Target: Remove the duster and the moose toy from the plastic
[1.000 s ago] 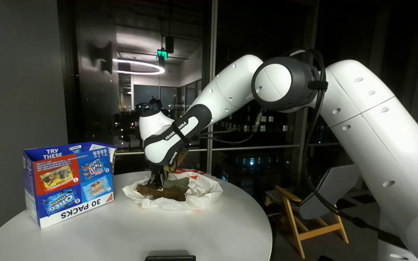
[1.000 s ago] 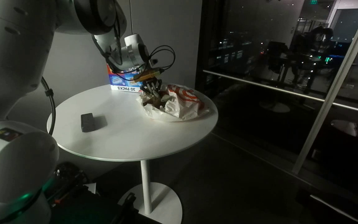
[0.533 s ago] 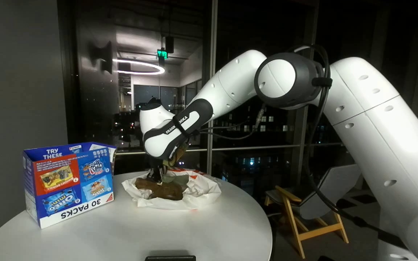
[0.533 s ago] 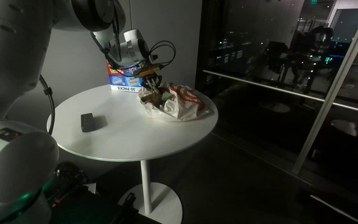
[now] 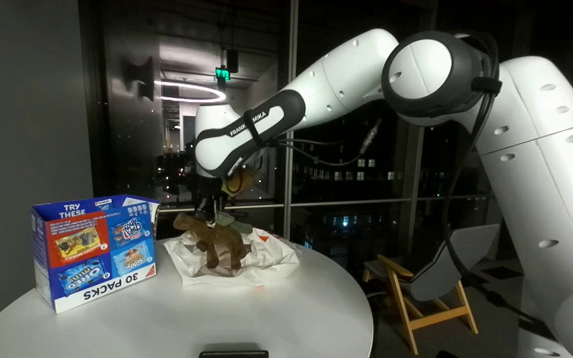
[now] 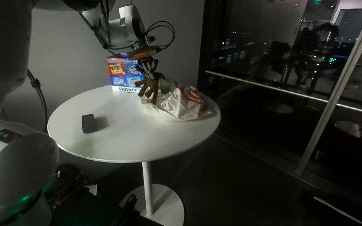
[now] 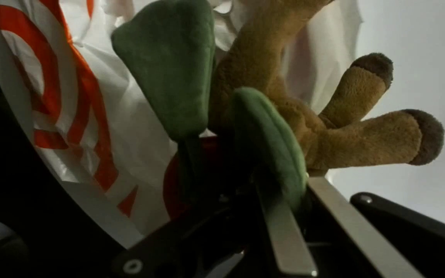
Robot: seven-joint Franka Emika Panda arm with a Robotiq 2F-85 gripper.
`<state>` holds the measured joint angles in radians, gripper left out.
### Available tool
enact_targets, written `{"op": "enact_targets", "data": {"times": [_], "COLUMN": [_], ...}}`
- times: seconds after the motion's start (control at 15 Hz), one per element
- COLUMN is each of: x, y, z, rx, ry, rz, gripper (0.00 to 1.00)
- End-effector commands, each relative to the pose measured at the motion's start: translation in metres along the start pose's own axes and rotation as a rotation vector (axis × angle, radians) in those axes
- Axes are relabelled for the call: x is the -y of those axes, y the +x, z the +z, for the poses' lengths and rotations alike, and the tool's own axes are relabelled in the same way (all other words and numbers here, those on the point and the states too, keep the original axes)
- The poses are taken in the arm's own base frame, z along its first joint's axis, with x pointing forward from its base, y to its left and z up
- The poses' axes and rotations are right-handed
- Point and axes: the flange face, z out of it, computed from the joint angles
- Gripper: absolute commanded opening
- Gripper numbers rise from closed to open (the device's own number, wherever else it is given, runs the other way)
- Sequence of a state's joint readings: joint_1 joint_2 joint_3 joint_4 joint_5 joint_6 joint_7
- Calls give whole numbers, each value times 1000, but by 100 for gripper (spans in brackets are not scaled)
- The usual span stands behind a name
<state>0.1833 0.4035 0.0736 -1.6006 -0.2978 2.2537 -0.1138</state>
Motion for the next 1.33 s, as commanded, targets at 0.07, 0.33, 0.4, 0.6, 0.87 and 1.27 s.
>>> {"op": "enact_targets", "data": {"times": [0.07, 0.33, 0.4, 0.6, 0.87, 1.27], "x": [15, 50, 62, 103, 158, 210], "y": [-20, -32, -35, -39, -43, -43], "z": [-73, -114, -119, -109, -71, -7], "rx": [-60, -136, -142, -129, -108, -74], "ry": [233, 346, 373, 464, 547, 560], "rz": [-98, -282, -331, -478, -693, -1004], "gripper": [10, 9, 9, 9, 10, 10]}}
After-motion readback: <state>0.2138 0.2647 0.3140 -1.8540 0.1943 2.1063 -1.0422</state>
